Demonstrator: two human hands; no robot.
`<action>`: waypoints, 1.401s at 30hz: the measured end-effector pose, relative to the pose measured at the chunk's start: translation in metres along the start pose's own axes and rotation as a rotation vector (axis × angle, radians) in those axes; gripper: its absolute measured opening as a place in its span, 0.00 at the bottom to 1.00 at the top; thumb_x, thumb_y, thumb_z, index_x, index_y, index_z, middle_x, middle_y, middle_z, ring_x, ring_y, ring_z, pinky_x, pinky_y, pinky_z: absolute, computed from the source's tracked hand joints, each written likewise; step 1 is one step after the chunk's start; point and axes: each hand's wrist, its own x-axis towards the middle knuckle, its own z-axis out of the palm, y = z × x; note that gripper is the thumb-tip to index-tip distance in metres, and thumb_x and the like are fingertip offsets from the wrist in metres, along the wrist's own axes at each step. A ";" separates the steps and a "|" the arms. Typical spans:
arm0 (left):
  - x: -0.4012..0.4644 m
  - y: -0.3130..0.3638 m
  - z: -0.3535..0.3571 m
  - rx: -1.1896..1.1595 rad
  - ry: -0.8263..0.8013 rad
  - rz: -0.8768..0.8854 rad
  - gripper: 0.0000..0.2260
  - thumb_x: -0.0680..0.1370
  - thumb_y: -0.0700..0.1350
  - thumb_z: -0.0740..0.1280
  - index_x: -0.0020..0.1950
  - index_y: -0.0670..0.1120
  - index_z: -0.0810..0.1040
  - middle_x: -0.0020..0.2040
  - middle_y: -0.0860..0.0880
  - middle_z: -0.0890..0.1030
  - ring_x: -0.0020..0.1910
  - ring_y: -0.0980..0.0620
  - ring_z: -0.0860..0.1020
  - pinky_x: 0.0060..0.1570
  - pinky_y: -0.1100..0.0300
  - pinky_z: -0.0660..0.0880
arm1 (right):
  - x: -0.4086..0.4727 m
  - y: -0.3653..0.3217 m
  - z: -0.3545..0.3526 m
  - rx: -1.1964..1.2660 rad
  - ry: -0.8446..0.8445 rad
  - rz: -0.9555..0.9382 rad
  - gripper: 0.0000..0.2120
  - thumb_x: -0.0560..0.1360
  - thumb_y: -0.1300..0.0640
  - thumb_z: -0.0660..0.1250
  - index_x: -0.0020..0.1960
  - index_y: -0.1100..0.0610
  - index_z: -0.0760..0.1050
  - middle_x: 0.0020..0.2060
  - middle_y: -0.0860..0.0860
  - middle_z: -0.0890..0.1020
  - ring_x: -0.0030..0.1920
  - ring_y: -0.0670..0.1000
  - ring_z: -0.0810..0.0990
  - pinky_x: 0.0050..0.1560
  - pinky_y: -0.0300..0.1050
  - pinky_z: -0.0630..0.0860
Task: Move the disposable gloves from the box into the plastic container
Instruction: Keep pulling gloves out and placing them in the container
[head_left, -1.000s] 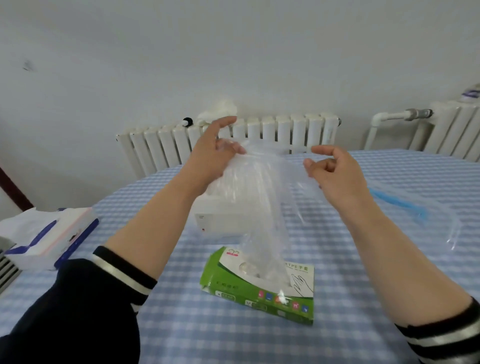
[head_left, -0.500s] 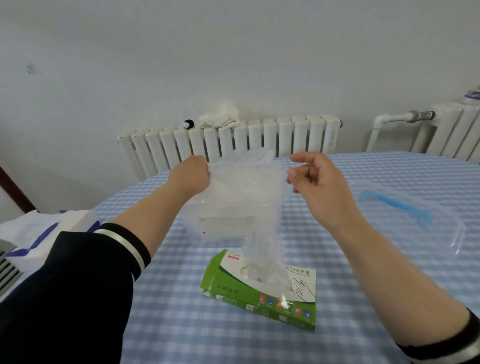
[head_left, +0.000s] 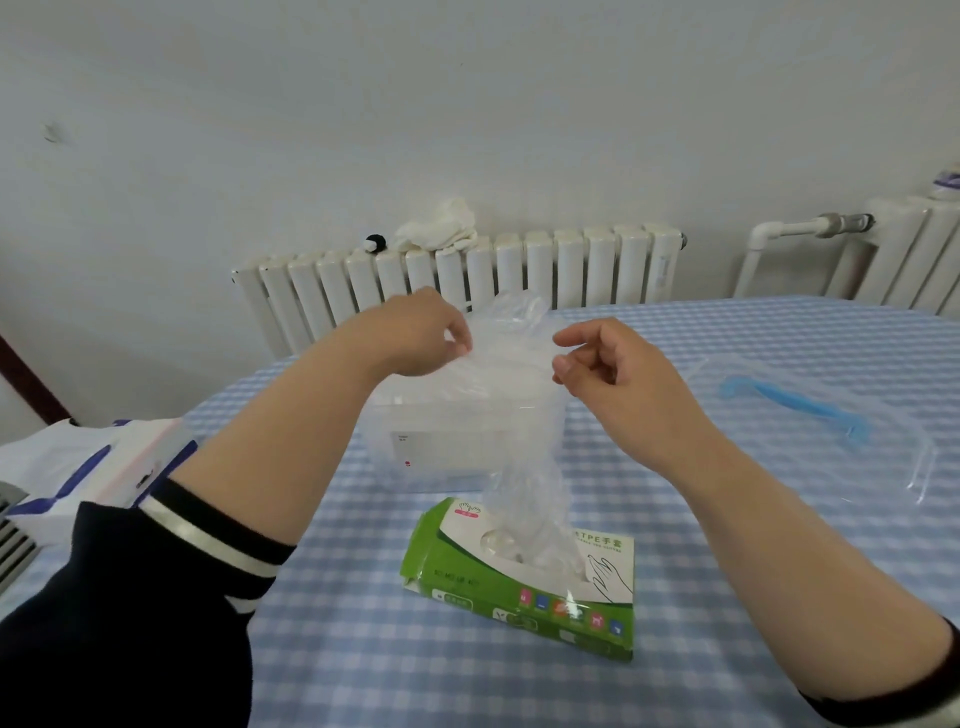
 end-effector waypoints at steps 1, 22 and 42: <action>0.002 0.003 0.002 0.001 -0.120 0.045 0.13 0.82 0.52 0.62 0.66 0.58 0.75 0.71 0.51 0.66 0.67 0.47 0.71 0.66 0.49 0.69 | 0.000 -0.001 0.000 -0.009 -0.003 0.002 0.04 0.78 0.54 0.66 0.51 0.47 0.74 0.44 0.53 0.82 0.47 0.53 0.81 0.50 0.40 0.76; 0.039 0.011 0.037 -0.090 -0.490 0.037 0.20 0.81 0.49 0.64 0.73 0.57 0.68 0.76 0.53 0.64 0.71 0.47 0.67 0.59 0.51 0.76 | -0.009 -0.005 -0.001 -0.450 -0.548 0.075 0.15 0.73 0.41 0.70 0.57 0.45 0.75 0.47 0.41 0.79 0.48 0.40 0.76 0.52 0.38 0.73; -0.095 0.006 0.111 -0.794 -0.291 0.245 0.11 0.81 0.48 0.64 0.61 0.59 0.69 0.59 0.60 0.76 0.58 0.61 0.75 0.60 0.64 0.73 | -0.011 0.007 0.007 -0.361 -0.609 0.114 0.07 0.71 0.50 0.75 0.47 0.48 0.79 0.36 0.39 0.80 0.37 0.37 0.76 0.39 0.31 0.70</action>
